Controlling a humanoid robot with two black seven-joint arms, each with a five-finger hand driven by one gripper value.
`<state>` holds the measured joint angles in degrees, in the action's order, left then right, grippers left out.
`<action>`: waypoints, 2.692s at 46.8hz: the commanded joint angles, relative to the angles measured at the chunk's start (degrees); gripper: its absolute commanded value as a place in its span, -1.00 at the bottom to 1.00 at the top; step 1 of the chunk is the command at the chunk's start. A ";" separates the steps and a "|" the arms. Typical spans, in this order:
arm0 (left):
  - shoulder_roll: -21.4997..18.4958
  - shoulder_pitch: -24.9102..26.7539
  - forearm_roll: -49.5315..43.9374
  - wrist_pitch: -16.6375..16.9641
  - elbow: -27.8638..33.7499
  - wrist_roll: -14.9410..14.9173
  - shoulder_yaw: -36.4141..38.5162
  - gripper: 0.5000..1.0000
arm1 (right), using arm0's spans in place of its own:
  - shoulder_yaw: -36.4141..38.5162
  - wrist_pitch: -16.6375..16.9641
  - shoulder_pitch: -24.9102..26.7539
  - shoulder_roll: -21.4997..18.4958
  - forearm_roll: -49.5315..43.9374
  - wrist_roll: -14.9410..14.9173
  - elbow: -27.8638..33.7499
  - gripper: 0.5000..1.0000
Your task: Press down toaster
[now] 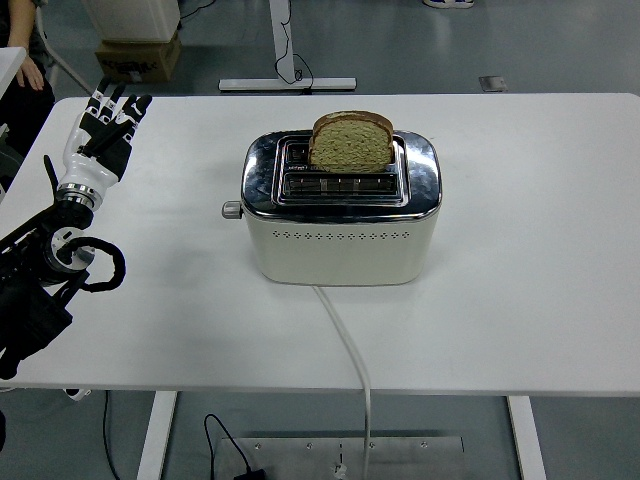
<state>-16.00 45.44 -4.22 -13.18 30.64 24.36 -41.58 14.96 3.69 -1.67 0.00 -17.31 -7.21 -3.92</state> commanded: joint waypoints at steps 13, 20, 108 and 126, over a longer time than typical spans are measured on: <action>0.00 0.00 -0.09 -0.09 0.04 0.08 0.00 1.00 | -0.02 0.01 0.00 0.00 0.00 0.00 -0.03 0.99; 0.00 0.00 0.53 0.00 0.03 -0.01 0.00 1.00 | -0.02 0.01 0.00 0.00 0.00 0.00 0.06 0.99; -28.74 -5.98 42.53 -5.71 28.42 -2.82 3.52 1.00 | -0.02 0.01 0.00 0.00 0.00 0.00 0.06 0.99; -32.52 -10.02 53.34 -5.98 35.28 -2.30 3.87 1.00 | -0.02 0.01 0.00 0.00 0.00 0.00 -0.03 0.99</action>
<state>-48.28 35.98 47.22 -19.23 64.73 22.03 -37.69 14.94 3.69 -1.67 0.00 -17.31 -7.22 -3.91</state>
